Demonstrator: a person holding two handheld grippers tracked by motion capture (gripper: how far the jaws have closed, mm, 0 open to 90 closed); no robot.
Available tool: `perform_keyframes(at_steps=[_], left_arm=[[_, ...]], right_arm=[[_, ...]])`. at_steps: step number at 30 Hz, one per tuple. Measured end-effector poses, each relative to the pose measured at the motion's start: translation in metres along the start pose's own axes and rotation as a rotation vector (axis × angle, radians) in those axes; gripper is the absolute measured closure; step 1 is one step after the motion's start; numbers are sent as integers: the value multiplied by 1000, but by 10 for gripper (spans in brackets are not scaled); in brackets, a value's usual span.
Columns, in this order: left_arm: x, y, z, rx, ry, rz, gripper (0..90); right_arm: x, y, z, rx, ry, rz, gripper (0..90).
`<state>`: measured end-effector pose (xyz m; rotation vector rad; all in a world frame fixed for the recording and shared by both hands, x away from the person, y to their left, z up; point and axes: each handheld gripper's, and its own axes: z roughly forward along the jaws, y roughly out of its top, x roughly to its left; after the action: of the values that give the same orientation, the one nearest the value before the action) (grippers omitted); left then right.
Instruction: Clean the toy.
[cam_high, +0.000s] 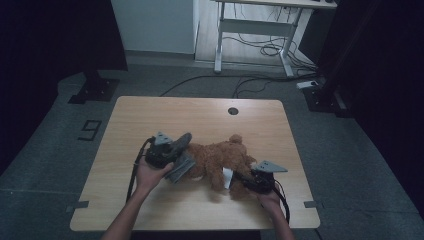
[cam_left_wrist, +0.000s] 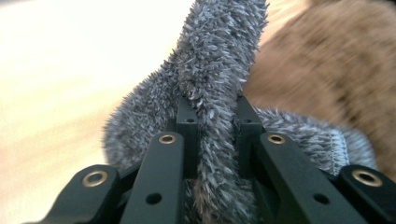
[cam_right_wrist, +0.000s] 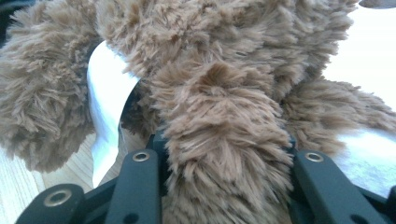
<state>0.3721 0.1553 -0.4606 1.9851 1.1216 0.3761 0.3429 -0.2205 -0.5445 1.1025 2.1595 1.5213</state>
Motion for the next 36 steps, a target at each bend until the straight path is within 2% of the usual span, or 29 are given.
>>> perform_keyframes(at_steps=[3,5,8,10,15,18,21,23,26,28,31,34,35,36], left_arm=[[18,-24,9,59,-18,-78,776],[24,-38,19,86,-56,-128,776],[24,-49,31,92,-84,-156,776],[23,-49,34,89,-92,-163,777],[33,-30,47,78,-73,-181,779],[37,-19,50,71,-65,-195,778],[38,-6,36,41,-62,-175,775],[34,5,24,11,-57,-157,771],[18,24,10,-30,-42,-82,769],[7,37,6,-54,-66,-58,769],[-10,55,10,-64,-95,-23,768],[-21,65,24,-40,-89,-7,768],[-21,65,24,-40,-89,-7,768],[-24,67,32,-18,-79,-1,767]], right_arm=[[0,0,1,-3,1,-2,594],[0,-1,2,-4,0,-8,600],[0,-1,3,-6,0,-13,608],[0,0,5,-8,-8,-24,613],[-6,5,14,-9,-26,-46,617],[-13,11,22,-5,-54,-49,617],[-21,12,24,-10,-54,-32,616],[-22,11,22,-10,-52,-32,616],[-20,9,21,-10,-56,-42,615],[-19,9,20,-9,-57,-41,615],[-16,9,19,0,-63,-63,614],[-15,9,19,4,-62,-69,614],[-15,8,18,4,-61,-70,614],[-15,8,18,4,-60,-71,614]])
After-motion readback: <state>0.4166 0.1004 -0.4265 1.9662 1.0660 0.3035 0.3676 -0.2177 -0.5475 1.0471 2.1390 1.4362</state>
